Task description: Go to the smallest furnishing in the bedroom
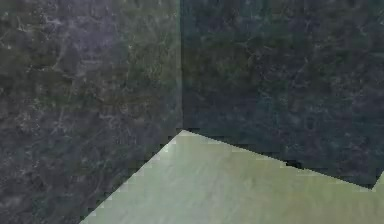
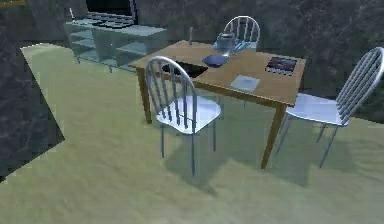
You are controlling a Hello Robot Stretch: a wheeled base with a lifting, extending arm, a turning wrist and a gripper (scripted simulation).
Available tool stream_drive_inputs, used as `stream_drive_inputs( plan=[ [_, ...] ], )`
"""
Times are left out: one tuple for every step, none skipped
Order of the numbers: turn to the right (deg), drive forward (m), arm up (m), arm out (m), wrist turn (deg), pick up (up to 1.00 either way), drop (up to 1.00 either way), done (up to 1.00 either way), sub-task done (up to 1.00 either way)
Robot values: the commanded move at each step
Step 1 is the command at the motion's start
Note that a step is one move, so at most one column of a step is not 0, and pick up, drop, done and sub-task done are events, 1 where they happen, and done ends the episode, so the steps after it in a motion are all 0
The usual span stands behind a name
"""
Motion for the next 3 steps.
stream_drive_inputs(
  plan=[
    [45.0, 0.0, 0.0, 0.0, 0.0, 0.0, 0.0, 0.0, 0.0],
    [9.0, 0.0, 0.0, 0.0, 0.0, 0.0, 0.0, 0.0, 0.0],
    [0.0, 1.0, 0.0, 0.0, 0.0, 0.0, 0.0, 0.0, 0.0]
  ],
)
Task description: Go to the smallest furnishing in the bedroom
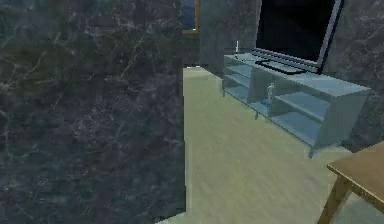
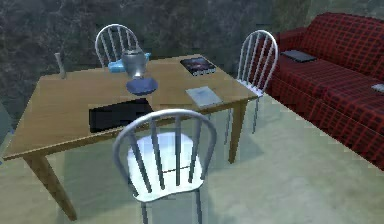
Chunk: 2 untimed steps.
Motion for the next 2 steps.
stream_drive_inputs(
  plan=[
    [18.0, 0.0, 0.0, 0.0, 0.0, 0.0, 0.0, 0.0, 0.0],
    [0.0, 0.1, 0.0, 0.0, 0.0, 0.0, 0.0, 0.0, 0.0]
  ],
)
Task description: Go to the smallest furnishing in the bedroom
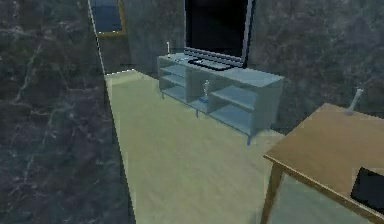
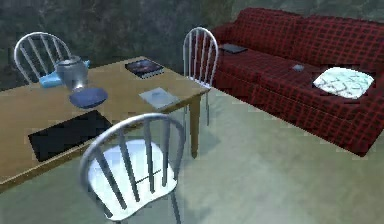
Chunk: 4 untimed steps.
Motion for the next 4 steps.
stream_drive_inputs(
  plan=[
    [0.0, 0.55, 0.0, 0.0, 0.0, 0.0, 0.0, 0.0, 0.0],
    [33.0, 0.0, 0.0, 0.0, 0.0, 0.0, 0.0, 0.0, 0.0],
    [0.0, 0.05, 0.0, 0.0, 0.0, 0.0, 0.0, 0.0, 0.0],
    [-45.0, 0.0, 0.0, 0.0, 0.0, 0.0, 0.0, 0.0, 0.0]
  ],
)
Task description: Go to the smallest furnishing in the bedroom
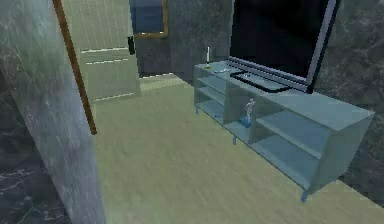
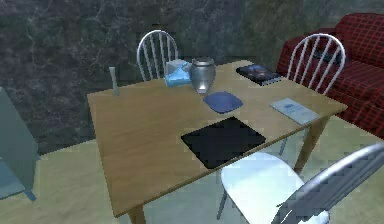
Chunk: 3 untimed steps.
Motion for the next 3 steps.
stream_drive_inputs(
  plan=[
    [-9.0, 0.0, 0.0, 0.0, 0.0, 0.0, 0.0, 0.0, 0.0],
    [0.0, 0.55, 0.0, 0.0, 0.0, 0.0, 0.0, 0.0, 0.0],
    [-12.0, 0.0, 0.0, 0.0, 0.0, 0.0, 0.0, 0.0, 0.0]
  ],
)
